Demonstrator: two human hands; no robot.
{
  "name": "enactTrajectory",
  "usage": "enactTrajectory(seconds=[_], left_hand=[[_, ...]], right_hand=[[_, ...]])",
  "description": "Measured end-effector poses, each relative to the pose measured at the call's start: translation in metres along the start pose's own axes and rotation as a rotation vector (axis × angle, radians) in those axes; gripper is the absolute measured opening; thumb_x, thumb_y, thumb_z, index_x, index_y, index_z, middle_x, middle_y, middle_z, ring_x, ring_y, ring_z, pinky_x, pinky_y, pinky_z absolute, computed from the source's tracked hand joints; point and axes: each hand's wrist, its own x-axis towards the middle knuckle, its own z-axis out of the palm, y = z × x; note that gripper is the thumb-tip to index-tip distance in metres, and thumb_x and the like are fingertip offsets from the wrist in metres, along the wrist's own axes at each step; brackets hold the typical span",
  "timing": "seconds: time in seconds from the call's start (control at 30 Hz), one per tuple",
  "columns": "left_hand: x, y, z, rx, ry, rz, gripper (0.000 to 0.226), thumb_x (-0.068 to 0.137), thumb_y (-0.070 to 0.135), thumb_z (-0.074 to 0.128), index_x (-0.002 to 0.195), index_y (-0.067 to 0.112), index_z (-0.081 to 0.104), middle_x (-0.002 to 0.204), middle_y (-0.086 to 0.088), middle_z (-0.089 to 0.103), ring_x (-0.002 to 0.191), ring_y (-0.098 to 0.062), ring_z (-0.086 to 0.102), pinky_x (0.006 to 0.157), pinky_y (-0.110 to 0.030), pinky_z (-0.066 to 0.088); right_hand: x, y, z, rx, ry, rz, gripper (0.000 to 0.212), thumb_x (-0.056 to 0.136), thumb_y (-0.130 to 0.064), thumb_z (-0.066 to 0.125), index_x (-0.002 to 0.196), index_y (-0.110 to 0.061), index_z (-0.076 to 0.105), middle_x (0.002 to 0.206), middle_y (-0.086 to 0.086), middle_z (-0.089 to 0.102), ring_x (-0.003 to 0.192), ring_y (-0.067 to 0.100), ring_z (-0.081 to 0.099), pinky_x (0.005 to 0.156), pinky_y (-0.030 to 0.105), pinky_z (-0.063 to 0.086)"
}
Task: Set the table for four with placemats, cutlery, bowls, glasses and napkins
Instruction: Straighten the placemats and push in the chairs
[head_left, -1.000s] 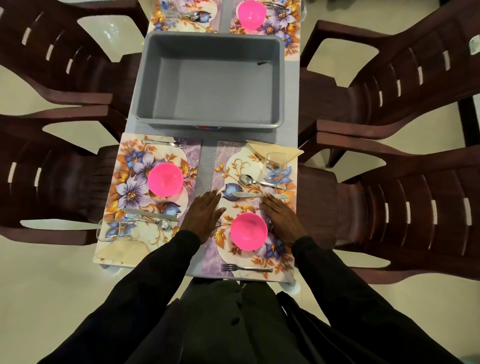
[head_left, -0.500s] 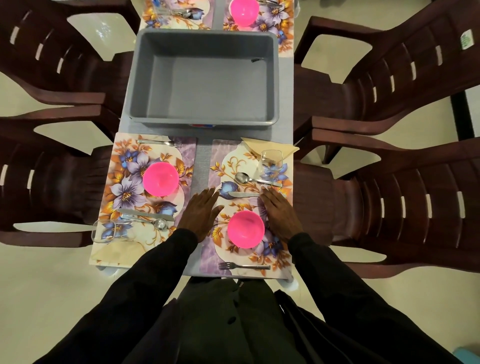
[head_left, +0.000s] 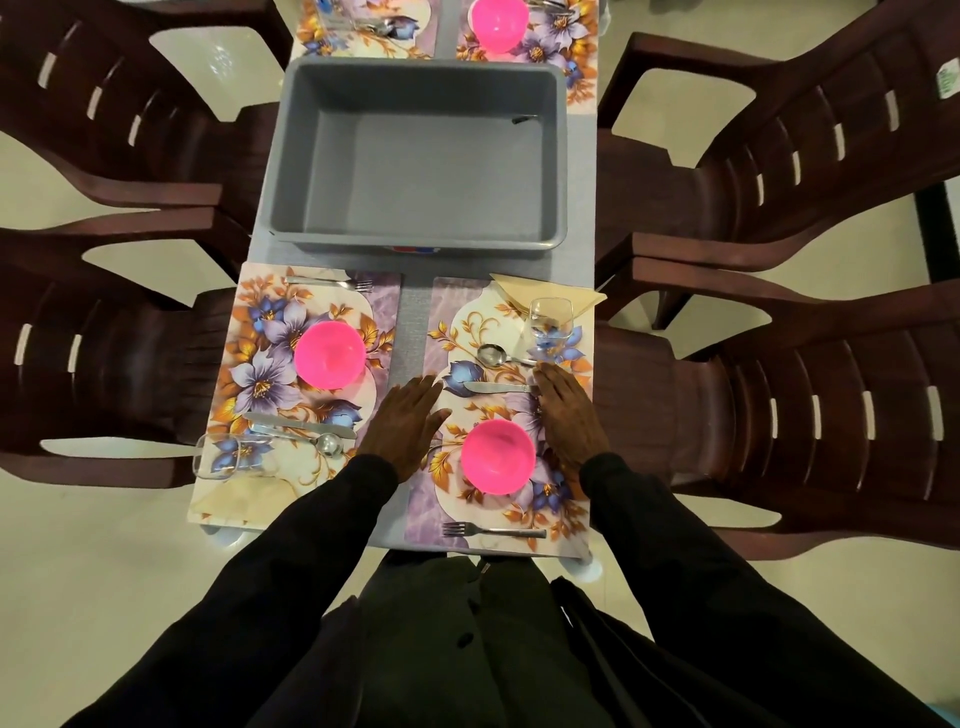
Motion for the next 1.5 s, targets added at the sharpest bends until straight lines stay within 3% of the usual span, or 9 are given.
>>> enactTrajectory(seconds=[0.33, 0.6, 0.93, 1.07, 1.13, 1.23, 1.3, 1.4, 1.5], left_hand=[[0.023, 0.009, -0.003, 0.000, 0.012, 0.098, 0.052, 0.104, 0.032, 0.048, 0.148, 0.005, 0.050, 0.152, -0.018, 0.049, 0.142, -0.037, 0.046, 0.117, -0.056, 0.036], [0.024, 0.016, 0.003, 0.011, -0.009, 0.125, 0.052, 0.104, 0.031, 0.056, 0.149, 0.007, 0.047, 0.154, -0.017, 0.048, 0.144, -0.035, 0.043, 0.116, -0.057, 0.036], [0.022, 0.016, 0.003, 0.011, -0.036, 0.112, 0.055, 0.104, 0.039, 0.043, 0.149, 0.008, 0.048, 0.155, -0.015, 0.046, 0.145, -0.034, 0.041, 0.116, -0.057, 0.036], [0.022, 0.017, 0.002, 0.007, -0.026, 0.113, 0.055, 0.104, 0.039, 0.042, 0.149, 0.008, 0.048, 0.156, -0.015, 0.045, 0.145, -0.034, 0.041, 0.117, -0.056, 0.036], [0.023, 0.017, 0.001, 0.001, -0.026, 0.114, 0.055, 0.105, 0.038, 0.043, 0.151, 0.008, 0.046, 0.157, -0.015, 0.044, 0.146, -0.034, 0.040, 0.117, -0.057, 0.036], [0.025, 0.018, -0.002, -0.009, -0.025, 0.107, 0.053, 0.106, 0.033, 0.049, 0.152, 0.008, 0.044, 0.158, -0.015, 0.042, 0.148, -0.035, 0.037, 0.118, -0.057, 0.034], [0.025, 0.019, -0.004, -0.013, -0.022, 0.103, 0.053, 0.106, 0.033, 0.048, 0.152, 0.008, 0.043, 0.158, -0.015, 0.042, 0.148, -0.035, 0.037, 0.119, -0.057, 0.033], [0.026, 0.023, -0.006, -0.015, -0.024, 0.110, 0.054, 0.107, 0.036, 0.042, 0.153, 0.009, 0.042, 0.158, -0.014, 0.042, 0.148, -0.034, 0.037, 0.119, -0.055, 0.032], [0.027, 0.026, -0.007, -0.018, -0.025, 0.114, 0.053, 0.107, 0.034, 0.046, 0.155, 0.011, 0.040, 0.159, -0.013, 0.041, 0.149, -0.033, 0.035, 0.120, -0.054, 0.032]], right_hand=[[-0.001, 0.018, -0.002, 0.107, -0.065, -0.095, 0.068, 0.088, -0.008, 0.073, 0.149, -0.001, 0.043, 0.152, 0.018, 0.046, 0.144, 0.034, 0.038, 0.121, 0.042, 0.033], [-0.007, 0.014, -0.002, 0.107, -0.050, -0.130, 0.069, 0.088, -0.012, 0.077, 0.148, -0.001, 0.045, 0.152, 0.018, 0.047, 0.144, 0.034, 0.040, 0.120, 0.040, 0.032], [-0.005, 0.016, -0.011, 0.108, -0.061, -0.160, 0.072, 0.087, -0.015, 0.078, 0.149, 0.000, 0.045, 0.153, 0.019, 0.046, 0.145, 0.035, 0.040, 0.121, 0.042, 0.031], [-0.007, 0.019, -0.009, 0.092, 0.077, -0.169, 0.057, 0.088, -0.005, 0.075, 0.140, 0.003, 0.054, 0.144, 0.022, 0.055, 0.137, 0.037, 0.050, 0.115, 0.048, 0.042], [-0.007, 0.013, -0.014, 0.169, 0.290, -0.040, 0.040, 0.093, -0.003, 0.068, 0.132, 0.004, 0.060, 0.133, 0.022, 0.062, 0.128, 0.033, 0.056, 0.109, 0.045, 0.047], [0.009, -0.004, -0.036, 0.464, 0.555, 0.374, 0.032, 0.096, -0.016, 0.065, 0.126, -0.003, 0.065, 0.122, 0.015, 0.066, 0.112, 0.022, 0.062, 0.098, 0.026, 0.052], [0.027, -0.009, -0.052, 0.694, 0.505, 0.520, 0.048, 0.089, -0.011, 0.073, 0.134, -0.011, 0.056, 0.131, 0.008, 0.060, 0.118, 0.017, 0.060, 0.099, 0.031, 0.054], [0.054, -0.001, -0.068, 0.859, 0.325, 0.484, 0.077, 0.081, -0.014, 0.083, 0.147, -0.018, 0.044, 0.149, 0.002, 0.048, 0.134, 0.015, 0.050, 0.104, 0.031, 0.051], [0.067, 0.006, -0.070, 0.884, 0.120, 0.467, 0.074, 0.078, -0.024, 0.086, 0.143, -0.029, 0.050, 0.143, 0.002, 0.056, 0.130, 0.021, 0.054, 0.101, 0.037, 0.055]])
